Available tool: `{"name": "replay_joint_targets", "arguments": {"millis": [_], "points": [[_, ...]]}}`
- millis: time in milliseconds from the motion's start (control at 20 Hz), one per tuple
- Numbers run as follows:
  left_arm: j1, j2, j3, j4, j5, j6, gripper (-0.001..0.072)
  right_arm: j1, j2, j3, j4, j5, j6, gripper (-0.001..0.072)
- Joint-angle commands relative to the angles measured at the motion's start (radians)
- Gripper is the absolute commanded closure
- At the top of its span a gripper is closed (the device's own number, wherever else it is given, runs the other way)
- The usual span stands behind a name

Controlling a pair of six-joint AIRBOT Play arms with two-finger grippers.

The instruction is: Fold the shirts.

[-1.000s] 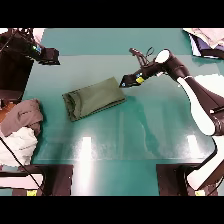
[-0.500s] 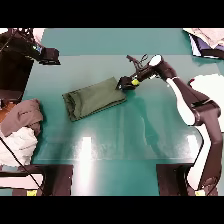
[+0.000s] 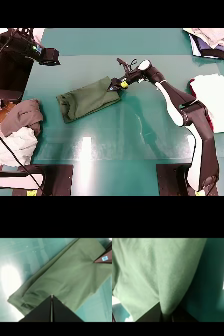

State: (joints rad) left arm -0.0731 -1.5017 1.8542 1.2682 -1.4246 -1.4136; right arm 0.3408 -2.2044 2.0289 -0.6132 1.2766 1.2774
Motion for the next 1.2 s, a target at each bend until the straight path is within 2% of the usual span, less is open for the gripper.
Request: {"name": "replay_joint_targets", "arguments": {"millis": [0, 200, 400, 500, 600, 850, 1150], "points": [[0.001, 0.000, 0.000, 0.000, -0.002, 0.001, 0.0680, 0.003, 0.053, -0.015, 0.016, 0.029, -0.041, 0.0692], [0.001, 0.000, 0.000, 0.000, -0.011, 0.001, 0.0680, -0.094, 0.238, -0.190, -0.058, 0.110, -0.042, 0.0692], [0.001, 0.000, 0.000, -0.009, -0.024, -0.001, 0.0680, -0.301, 0.475, -0.398, -0.171, 0.066, -0.041, 0.0692], [0.000, 0.000, 0.000, -0.037, -0.026, -0.002, 0.0680, -0.439, 0.558, -0.475, -0.173, 0.031, -0.040, 0.0692], [0.000, 0.000, 0.000, -0.076, -0.023, -0.005, 0.0680, -0.582, 0.639, -0.554, -0.173, -0.056, -0.040, 0.0693], [0.000, 0.000, 0.000, -0.110, -0.013, -0.050, 0.0681, -0.857, 0.808, -0.704, -0.165, -0.390, -0.039, 0.0693], [-0.005, -0.003, 0.000, -0.124, 0.005, -0.074, 0.0680, -0.961, 0.863, -0.707, -0.166, -0.505, -0.041, 0.0694]]}}
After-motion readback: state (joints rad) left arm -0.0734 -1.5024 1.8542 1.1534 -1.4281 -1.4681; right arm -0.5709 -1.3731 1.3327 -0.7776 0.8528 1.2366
